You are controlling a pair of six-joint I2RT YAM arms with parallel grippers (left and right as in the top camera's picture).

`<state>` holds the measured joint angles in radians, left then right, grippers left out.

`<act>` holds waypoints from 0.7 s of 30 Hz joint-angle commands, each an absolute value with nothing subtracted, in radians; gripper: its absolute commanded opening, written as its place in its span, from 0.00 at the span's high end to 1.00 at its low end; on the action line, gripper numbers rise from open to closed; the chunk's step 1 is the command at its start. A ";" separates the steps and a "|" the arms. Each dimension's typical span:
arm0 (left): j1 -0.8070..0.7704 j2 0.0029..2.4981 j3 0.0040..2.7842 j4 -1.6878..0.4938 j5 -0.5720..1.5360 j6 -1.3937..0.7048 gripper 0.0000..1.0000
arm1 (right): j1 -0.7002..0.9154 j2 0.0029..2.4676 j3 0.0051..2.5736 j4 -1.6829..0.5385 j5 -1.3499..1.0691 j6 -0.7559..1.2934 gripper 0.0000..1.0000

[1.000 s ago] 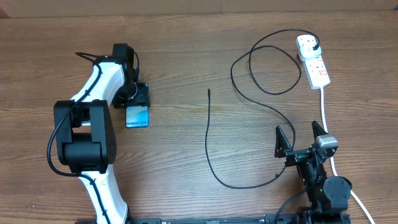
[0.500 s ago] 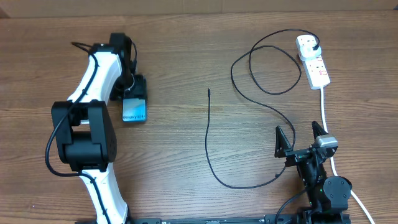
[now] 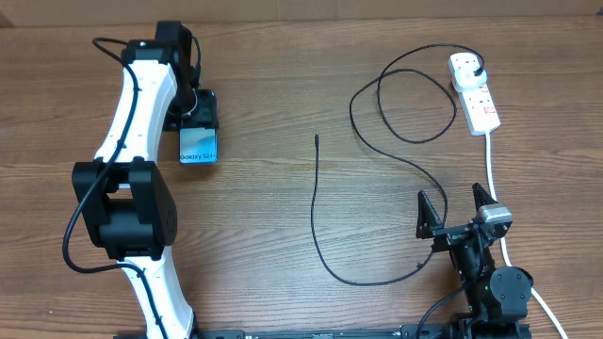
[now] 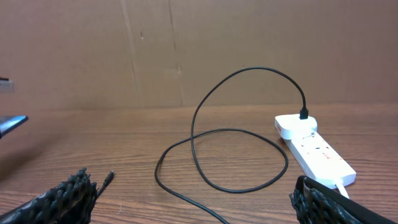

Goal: Plug charger to phone and switch on socket
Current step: 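Carry the phone toward the table center with the left gripper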

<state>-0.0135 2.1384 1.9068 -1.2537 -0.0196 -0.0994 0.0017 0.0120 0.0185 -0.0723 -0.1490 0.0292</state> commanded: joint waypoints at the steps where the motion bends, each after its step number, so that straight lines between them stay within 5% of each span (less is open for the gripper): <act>1: -0.012 2.139 1.981 -1.269 -0.025 -0.114 0.71 | 0.007 0.003 0.008 -0.069 -0.139 0.028 0.00; 11: -0.012 2.139 2.081 -1.318 0.007 -0.163 0.96 | 0.007 0.003 0.008 -0.069 -0.139 0.028 0.00; 21: -0.012 2.139 2.084 -1.370 0.118 -0.379 0.96 | 0.007 0.003 0.008 -0.069 -0.139 0.028 0.00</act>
